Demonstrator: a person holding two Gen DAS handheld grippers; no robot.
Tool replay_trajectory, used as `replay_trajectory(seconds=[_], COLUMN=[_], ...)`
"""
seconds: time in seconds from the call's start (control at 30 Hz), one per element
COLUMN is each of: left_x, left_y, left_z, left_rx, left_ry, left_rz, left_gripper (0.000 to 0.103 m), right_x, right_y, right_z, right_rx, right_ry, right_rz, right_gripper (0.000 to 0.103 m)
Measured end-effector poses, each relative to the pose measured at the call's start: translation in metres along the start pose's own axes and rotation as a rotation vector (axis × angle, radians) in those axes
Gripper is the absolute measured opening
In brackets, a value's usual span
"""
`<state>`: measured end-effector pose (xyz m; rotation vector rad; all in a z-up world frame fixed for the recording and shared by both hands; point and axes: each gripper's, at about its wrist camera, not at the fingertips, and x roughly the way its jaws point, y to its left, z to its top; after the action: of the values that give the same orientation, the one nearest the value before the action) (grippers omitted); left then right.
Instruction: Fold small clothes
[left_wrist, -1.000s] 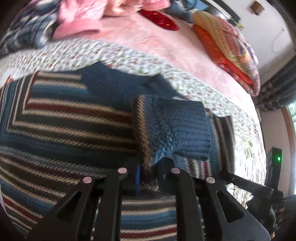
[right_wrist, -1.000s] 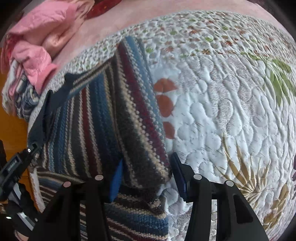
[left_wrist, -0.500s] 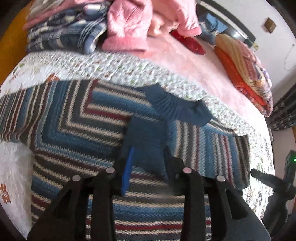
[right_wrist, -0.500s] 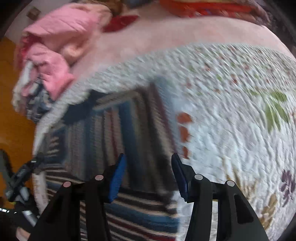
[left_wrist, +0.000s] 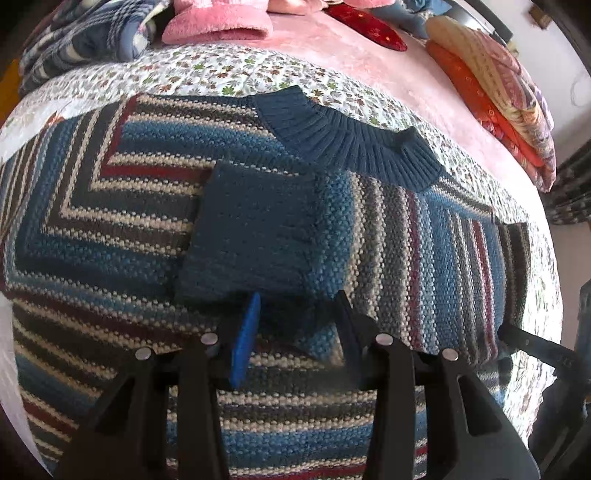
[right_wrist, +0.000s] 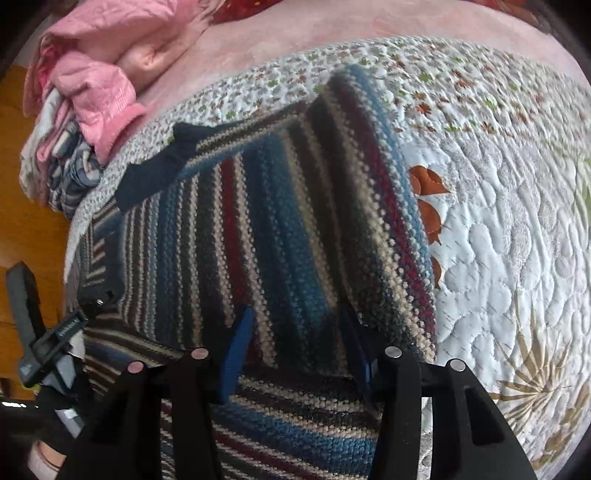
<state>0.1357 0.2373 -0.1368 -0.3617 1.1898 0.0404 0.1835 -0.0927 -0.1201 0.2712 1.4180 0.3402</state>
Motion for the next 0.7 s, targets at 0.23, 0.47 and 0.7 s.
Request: replay_trajectory(seconds=[0.23, 0.47, 0.7], left_x=[-0.073, -0.152, -0.153], left_y=[0.041, 0.177, 0.312], left_z=[0.009, 0.008, -0.006], left_rx=[0.011, -0.144, -0.462], left_ry=[-0.059, -0.106, -0.093], left_rz=[-0.009, 0.148, 0.196], left_gripper=[0.059, 0.074, 0.073], right_x=[-0.05, -0.085, -0.062], right_y=[0.024, 0.061, 0.093], right_z=[0.0, -0.007, -0.024], right_rx=[0.002, 0.025, -0.031], right_ry=[-0.078, -0.117, -0.07], right_rz=[0.1, 0.166, 0.097], right_gripper=[0.054, 0.072, 0.072])
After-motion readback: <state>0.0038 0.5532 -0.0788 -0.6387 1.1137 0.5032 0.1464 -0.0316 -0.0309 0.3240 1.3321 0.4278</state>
